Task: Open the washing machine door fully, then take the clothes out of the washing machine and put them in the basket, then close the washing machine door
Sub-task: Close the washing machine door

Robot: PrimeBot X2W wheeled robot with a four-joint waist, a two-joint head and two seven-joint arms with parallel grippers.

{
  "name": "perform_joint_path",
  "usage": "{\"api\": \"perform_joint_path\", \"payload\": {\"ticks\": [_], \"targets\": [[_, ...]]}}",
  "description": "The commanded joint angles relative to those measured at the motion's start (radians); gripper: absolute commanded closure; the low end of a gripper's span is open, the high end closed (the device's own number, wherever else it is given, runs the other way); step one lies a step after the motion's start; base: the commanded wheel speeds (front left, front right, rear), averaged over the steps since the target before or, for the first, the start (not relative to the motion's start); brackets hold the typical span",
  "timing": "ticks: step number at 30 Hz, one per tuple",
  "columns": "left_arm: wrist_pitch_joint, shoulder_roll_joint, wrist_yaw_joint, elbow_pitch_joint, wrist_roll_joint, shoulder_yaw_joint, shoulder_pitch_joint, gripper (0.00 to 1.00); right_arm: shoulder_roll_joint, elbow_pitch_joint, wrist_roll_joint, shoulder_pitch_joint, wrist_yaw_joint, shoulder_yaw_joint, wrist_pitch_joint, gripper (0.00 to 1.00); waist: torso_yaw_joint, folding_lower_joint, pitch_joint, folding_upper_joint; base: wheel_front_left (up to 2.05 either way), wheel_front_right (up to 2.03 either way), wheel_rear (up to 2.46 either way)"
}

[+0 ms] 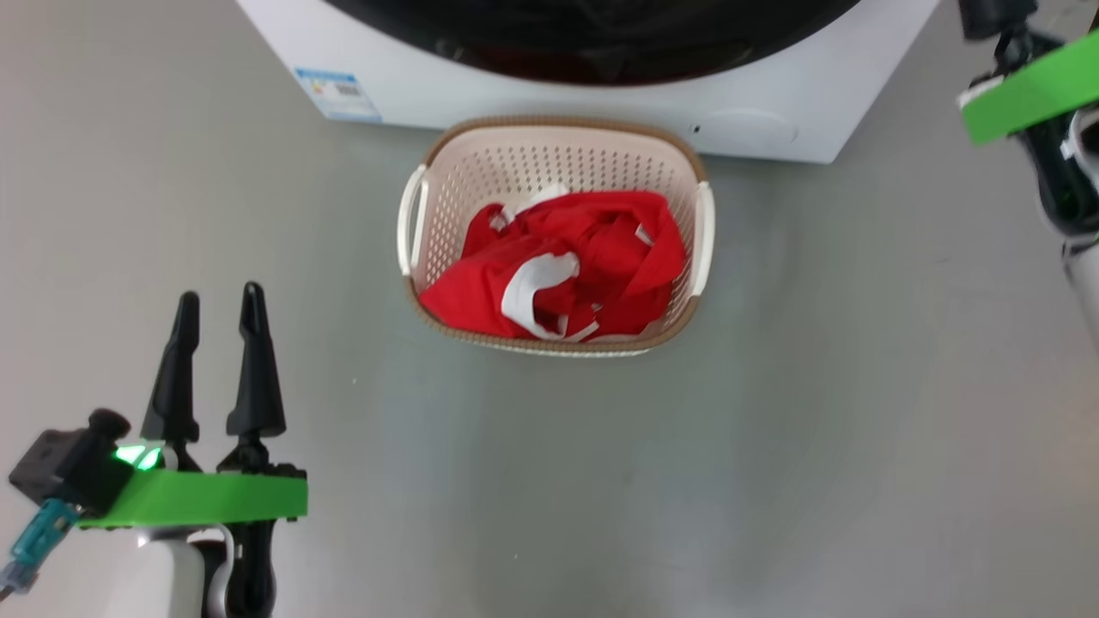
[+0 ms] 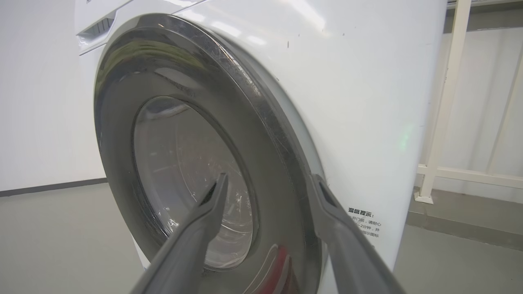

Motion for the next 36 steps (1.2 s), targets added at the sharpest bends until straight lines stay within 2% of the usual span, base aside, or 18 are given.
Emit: {"api": "perform_joint_path", "payload": {"ticks": [1,17,36], "targets": [[-0.008,0.033,-0.003,-0.019,0.009,0.042,0.021,0.0,0.017,-0.047,0.002,0.057,-0.005,-0.007,-0.005,0.0,-0.032,-0.0001,-0.047,0.0,0.0,0.0,0.0],[-0.008,0.071,-0.003,-0.042,-0.004,0.051,0.071,0.0,0.071,-0.184,-0.03,0.308,-0.005,-0.082,-0.005,0.0,-0.124,-0.0001,-0.174,0.0,0.0,0.0,0.0],[0.008,0.113,0.017,-0.06,-0.004,0.049,0.147,0.0,0.142,-0.232,-0.064,0.602,-0.005,-0.17,-0.005,0.0,-0.191,-0.0001,-0.294,0.0,0.0,0.0,0.0]]}}
